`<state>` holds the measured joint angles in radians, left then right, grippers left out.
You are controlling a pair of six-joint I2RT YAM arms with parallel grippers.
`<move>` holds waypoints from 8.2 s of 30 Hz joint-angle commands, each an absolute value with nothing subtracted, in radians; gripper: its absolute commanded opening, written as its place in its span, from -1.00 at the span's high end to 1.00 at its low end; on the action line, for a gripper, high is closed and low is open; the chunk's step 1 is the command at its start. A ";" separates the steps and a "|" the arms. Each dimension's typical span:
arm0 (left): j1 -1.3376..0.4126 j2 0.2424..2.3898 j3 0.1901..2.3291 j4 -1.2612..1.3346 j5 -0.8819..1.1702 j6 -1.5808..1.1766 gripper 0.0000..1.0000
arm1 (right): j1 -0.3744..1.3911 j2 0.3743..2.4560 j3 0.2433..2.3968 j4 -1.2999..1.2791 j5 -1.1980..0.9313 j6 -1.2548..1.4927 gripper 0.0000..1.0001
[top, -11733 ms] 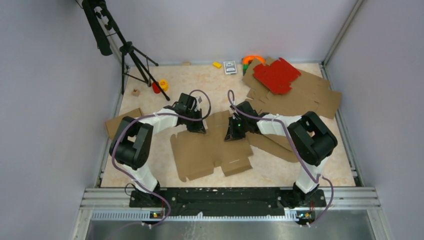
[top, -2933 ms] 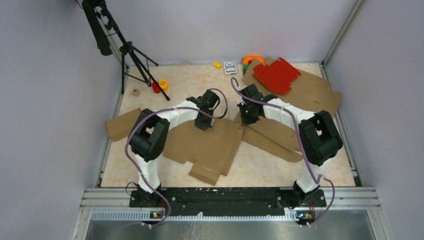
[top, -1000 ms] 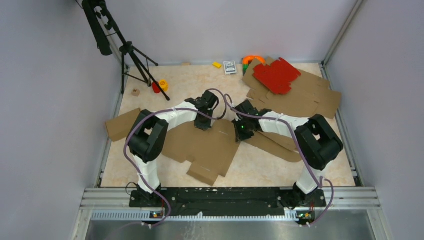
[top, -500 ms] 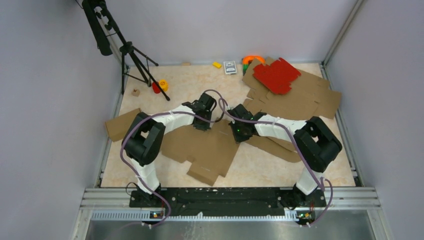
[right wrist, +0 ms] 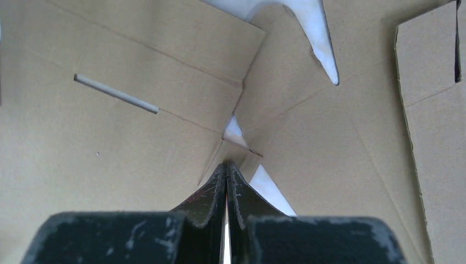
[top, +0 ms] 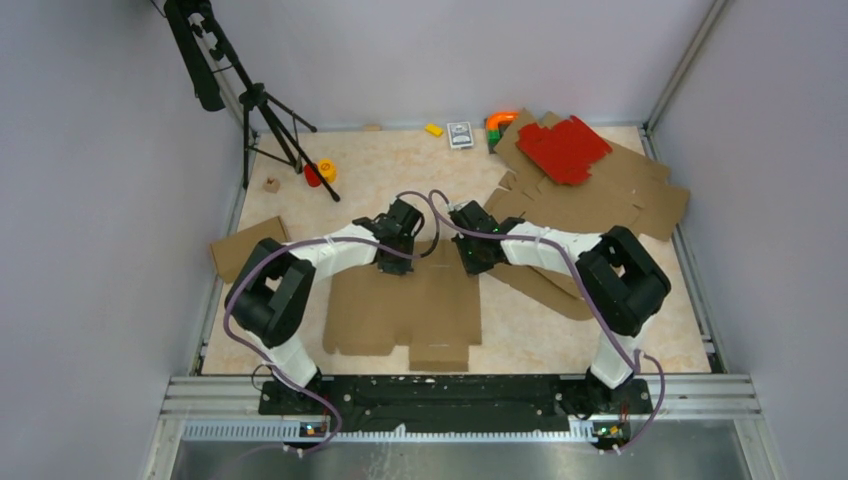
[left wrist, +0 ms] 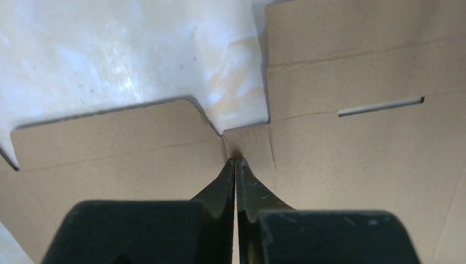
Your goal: Fold the paper box
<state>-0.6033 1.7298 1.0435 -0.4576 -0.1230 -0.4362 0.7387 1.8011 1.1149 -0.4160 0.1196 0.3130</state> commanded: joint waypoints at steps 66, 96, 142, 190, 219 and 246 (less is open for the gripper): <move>-0.480 1.091 0.856 -0.680 -0.126 -0.514 -0.39 | 0.718 1.414 0.960 -0.433 0.022 0.432 -0.37; -0.203 0.764 0.347 -0.566 -0.169 -0.994 -0.97 | 0.625 1.504 0.688 -0.102 -0.293 0.578 -0.09; -0.116 0.630 0.371 -0.155 0.631 -0.948 0.43 | 0.641 1.401 0.855 -0.382 -0.017 0.462 1.00; -0.118 0.740 0.301 0.159 0.926 -1.028 0.50 | 0.746 1.453 0.944 -0.453 0.094 0.478 0.97; -0.241 0.983 0.422 0.043 0.811 -0.884 0.79 | 0.770 1.545 0.910 -0.372 -0.008 0.492 0.81; -0.241 1.032 0.322 0.061 0.770 -0.761 0.91 | 0.743 1.515 0.811 -0.332 0.005 0.528 0.63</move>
